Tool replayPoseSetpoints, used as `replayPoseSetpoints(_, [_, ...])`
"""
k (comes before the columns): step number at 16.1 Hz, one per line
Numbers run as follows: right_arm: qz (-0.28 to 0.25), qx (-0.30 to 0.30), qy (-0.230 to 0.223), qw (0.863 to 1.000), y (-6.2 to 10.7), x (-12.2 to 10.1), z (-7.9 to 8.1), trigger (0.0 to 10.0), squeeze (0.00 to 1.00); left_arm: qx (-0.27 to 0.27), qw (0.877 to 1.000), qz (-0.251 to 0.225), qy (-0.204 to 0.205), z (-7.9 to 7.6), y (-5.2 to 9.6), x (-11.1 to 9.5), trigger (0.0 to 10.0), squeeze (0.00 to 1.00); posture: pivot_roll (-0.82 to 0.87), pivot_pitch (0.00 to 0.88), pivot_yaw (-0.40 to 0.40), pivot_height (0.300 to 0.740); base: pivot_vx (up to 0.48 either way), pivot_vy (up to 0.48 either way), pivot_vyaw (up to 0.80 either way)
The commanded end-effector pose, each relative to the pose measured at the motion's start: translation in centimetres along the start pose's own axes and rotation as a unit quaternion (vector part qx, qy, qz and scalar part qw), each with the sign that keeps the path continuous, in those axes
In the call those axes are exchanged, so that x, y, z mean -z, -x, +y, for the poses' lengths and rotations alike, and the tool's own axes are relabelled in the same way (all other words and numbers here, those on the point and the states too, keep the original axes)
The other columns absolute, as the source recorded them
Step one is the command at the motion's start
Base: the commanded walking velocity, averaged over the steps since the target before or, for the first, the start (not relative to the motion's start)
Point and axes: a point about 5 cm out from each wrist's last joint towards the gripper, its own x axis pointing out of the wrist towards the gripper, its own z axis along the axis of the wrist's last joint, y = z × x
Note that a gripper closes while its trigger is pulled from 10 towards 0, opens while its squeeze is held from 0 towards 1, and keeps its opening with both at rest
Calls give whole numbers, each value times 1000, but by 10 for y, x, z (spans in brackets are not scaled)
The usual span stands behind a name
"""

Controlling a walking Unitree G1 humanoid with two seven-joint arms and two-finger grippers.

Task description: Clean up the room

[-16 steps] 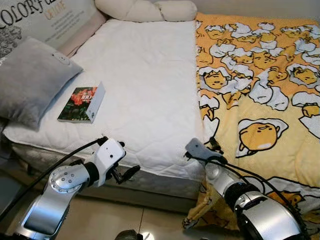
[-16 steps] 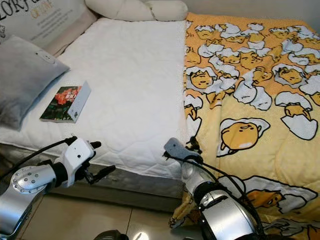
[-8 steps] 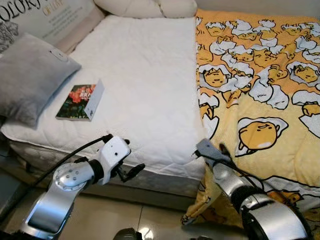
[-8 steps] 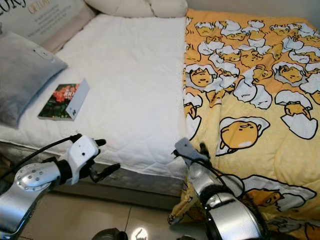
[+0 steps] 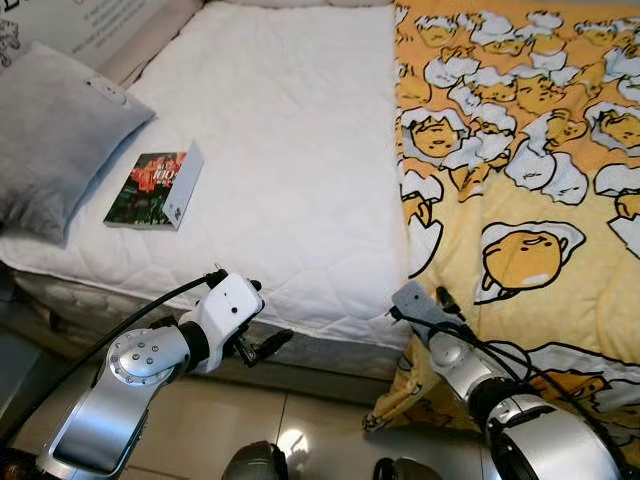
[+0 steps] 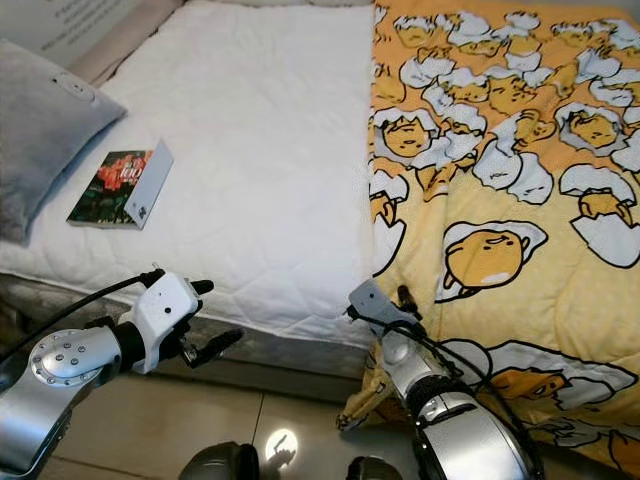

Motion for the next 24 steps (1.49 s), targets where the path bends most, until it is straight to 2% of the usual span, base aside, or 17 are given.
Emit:
replayPoseSetpoints(1, [4, 7, 17, 1000, 0, 4, -2, 10000, 0, -1, 1000, -2, -2, -2, 2, -1, 10000, 0, 242, 148, 26, 740, 0, 0, 0])
replayPoseSetpoints(3, [7, 16, 20, 1000, 1, 10, -7, 10000, 0, -4, 1000, -5, 0, -3, 1, -1, 10000, 0, 226, 126, 15, 740, 0, 0, 0])
replayPoseSetpoints(4, [4, 15, 20, 1000, 1, 11, -7, 4157, 0, -5, 1000, -6, 0, -3, 0, -1, 10000, 0, 223, 122, 14, 740, 0, 0, 0])
replayPoseSetpoints(5, [4, 15, 21, 1000, 1, 11, -7, 1647, 0, -6, 1000, -6, 1, -3, 0, 0, 10000, 0, 220, 119, 13, 740, 0, 0, 0])
replayPoseSetpoints(6, [2, 8, 17, 1000, 2, 14, -6, 0, 0, -7, 1000, -7, 1, -3, -1, 0, 10000, 0, 228, 111, 6, 740, 0, 0, 0])
replayPoseSetpoints(11, [10, -1, 10, 1000, 3, 20, -4, 0, 0, -13, 1000, -7, -3, 0, -2, -1, 10000, 0, 232, 98, 15, 740, 0, 0, 0])
replayPoseSetpoints(20, [-4, -9, -12, 1000, 2, 13, -3, 0, 0, -4, 1000, -8, -9, 0, -4, -3, 10000, 0, 241, 77, 29, 740, 0, 0, 0])
replayPoseSetpoints(24, [-58, -56, -77, 994, 4, -1, 4, 0, 0, -9, 1000, -3, -7, 2, -1, 1, 10000, 0, 228, 42, 45, 740, 0, 0, 0])
